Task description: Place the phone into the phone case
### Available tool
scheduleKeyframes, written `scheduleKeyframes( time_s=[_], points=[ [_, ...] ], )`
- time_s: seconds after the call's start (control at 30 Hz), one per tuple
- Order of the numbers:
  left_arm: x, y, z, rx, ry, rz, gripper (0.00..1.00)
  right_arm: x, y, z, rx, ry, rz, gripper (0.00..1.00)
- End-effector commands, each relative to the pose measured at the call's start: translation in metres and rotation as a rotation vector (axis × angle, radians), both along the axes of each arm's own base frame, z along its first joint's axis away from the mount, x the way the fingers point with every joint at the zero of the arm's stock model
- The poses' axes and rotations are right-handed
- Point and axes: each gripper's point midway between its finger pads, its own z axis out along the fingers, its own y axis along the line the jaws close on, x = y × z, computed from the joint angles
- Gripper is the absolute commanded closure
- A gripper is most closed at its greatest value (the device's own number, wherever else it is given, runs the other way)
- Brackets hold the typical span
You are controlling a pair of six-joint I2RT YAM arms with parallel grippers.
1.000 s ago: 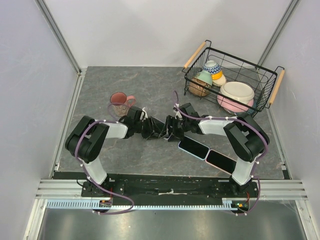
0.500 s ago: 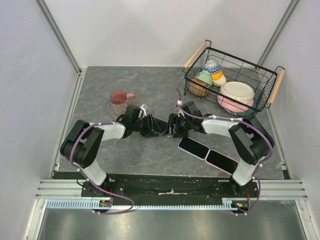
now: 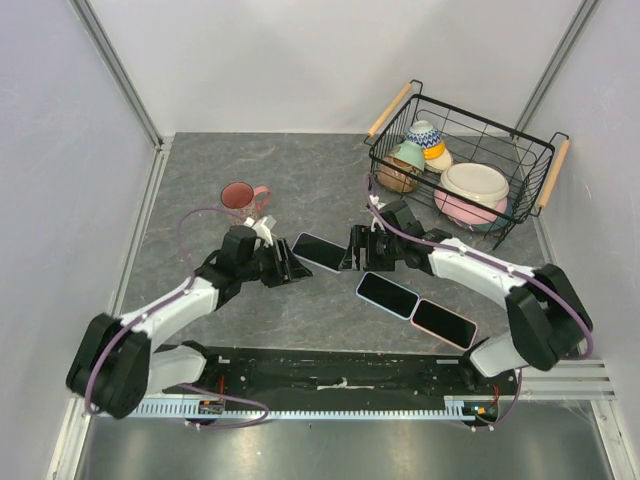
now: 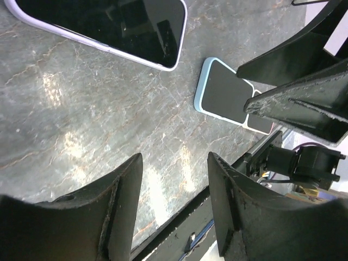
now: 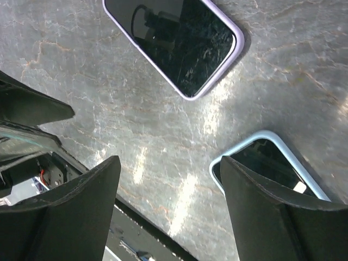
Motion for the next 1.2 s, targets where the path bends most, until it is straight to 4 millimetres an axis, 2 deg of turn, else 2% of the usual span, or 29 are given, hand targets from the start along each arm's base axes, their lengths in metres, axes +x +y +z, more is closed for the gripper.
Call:
scheduleKeyframes(
  time_s=[0.0,0.07,0.1,0.17,0.23,0.37,0.47,0.53,0.57,0.6,0.7,0.83,1.17],
  points=[
    [-0.007,0.022,0.011,0.073,-0.118,0.030,0.40,-0.011,-0.026,0.020,-0.069,-0.058,-0.007,0.17],
    [-0.014,0.030,0.013,0.092,-0.130,0.042,0.37,-0.012,-0.034,0.033,-0.075,-0.103,-0.022,0.16],
    [-0.015,0.033,0.025,0.081,-0.177,0.056,0.35,-0.013,-0.037,0.036,-0.080,-0.114,-0.026,0.15],
    [-0.020,0.039,0.029,0.084,-0.193,0.066,0.34,-0.016,-0.045,0.048,-0.087,-0.157,-0.037,0.13],
    [-0.024,0.044,0.045,0.077,-0.256,0.079,0.30,-0.021,-0.054,0.058,-0.101,-0.182,-0.045,0.10],
    [-0.033,0.058,0.062,0.099,-0.303,0.107,0.25,-0.026,-0.072,0.070,-0.144,-0.234,-0.075,0.03],
    [-0.037,0.068,0.077,0.107,-0.354,0.138,0.23,-0.031,-0.080,0.080,-0.148,-0.268,-0.080,0.02],
    [-0.039,0.071,0.085,0.104,-0.393,0.148,0.16,-0.034,-0.086,0.085,-0.154,-0.284,-0.090,0.02],
    [-0.041,0.073,0.095,0.086,-0.427,0.158,0.14,-0.035,-0.088,0.085,-0.162,-0.288,-0.094,0.02],
    [-0.042,0.075,0.097,0.081,-0.438,0.170,0.11,-0.036,-0.091,0.086,-0.169,-0.292,-0.099,0.02],
    [-0.043,0.079,0.105,0.063,-0.469,0.192,0.08,-0.038,-0.095,0.085,-0.177,-0.295,-0.106,0.02],
    [-0.042,0.082,0.103,0.086,-0.460,0.210,0.08,-0.037,-0.097,0.085,-0.188,-0.295,-0.115,0.02],
    [-0.025,0.089,0.108,0.178,-0.460,0.231,0.07,-0.027,-0.117,0.078,-0.295,-0.305,-0.198,0.02]
  ],
)
